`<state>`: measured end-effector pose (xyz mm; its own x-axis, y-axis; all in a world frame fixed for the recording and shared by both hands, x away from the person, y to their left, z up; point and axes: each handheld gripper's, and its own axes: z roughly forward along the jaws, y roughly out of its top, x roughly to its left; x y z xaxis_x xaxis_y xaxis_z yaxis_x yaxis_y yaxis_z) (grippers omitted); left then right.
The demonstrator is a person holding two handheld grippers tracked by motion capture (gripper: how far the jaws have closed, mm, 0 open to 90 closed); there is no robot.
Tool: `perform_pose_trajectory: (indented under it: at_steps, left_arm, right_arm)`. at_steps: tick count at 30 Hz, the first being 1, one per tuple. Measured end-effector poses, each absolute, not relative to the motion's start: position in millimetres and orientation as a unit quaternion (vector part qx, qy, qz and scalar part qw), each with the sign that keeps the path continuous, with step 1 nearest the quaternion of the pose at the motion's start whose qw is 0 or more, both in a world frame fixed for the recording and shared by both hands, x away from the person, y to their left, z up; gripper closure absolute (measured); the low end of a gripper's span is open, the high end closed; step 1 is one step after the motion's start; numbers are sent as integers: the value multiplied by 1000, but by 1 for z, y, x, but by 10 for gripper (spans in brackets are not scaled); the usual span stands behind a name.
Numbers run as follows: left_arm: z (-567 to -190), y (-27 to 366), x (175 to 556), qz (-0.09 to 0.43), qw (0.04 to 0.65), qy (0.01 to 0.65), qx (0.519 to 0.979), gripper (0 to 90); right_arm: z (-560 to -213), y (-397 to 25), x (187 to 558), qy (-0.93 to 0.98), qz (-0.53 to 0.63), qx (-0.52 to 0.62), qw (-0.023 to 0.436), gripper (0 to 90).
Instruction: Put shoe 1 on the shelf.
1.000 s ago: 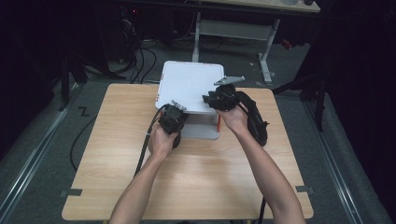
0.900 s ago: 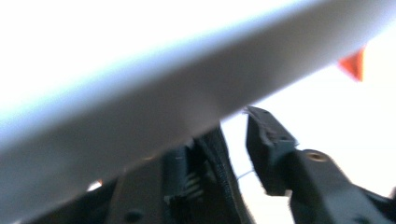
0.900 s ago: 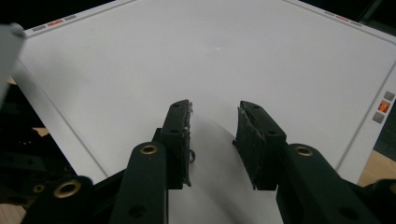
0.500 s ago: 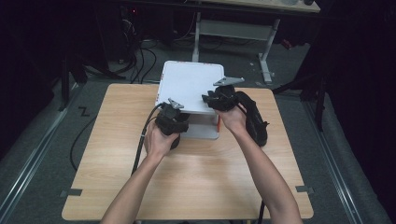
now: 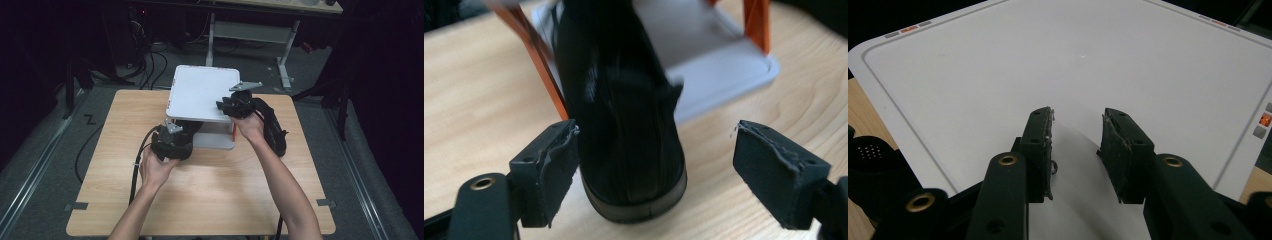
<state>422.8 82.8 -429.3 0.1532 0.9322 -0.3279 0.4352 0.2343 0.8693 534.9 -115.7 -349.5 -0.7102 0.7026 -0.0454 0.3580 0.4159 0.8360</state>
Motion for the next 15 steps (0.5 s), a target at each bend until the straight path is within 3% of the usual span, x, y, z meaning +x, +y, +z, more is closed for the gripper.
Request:
perform_pose_trajectory:
  at_steps: [3,6,15]
  left_arm:
    - [-441,81,427,262,484,609,571,244]
    - [-446,77,432,295,493,597,560,419]
    - [-443,59,463,299,490,609,547,692]
  right_arm:
    - [-350,-116,535,818,432,324,199,651]
    - [-350,-116,535,817,434,323,198,651]
    - [-351,-115,534,818,433,320,202,651]
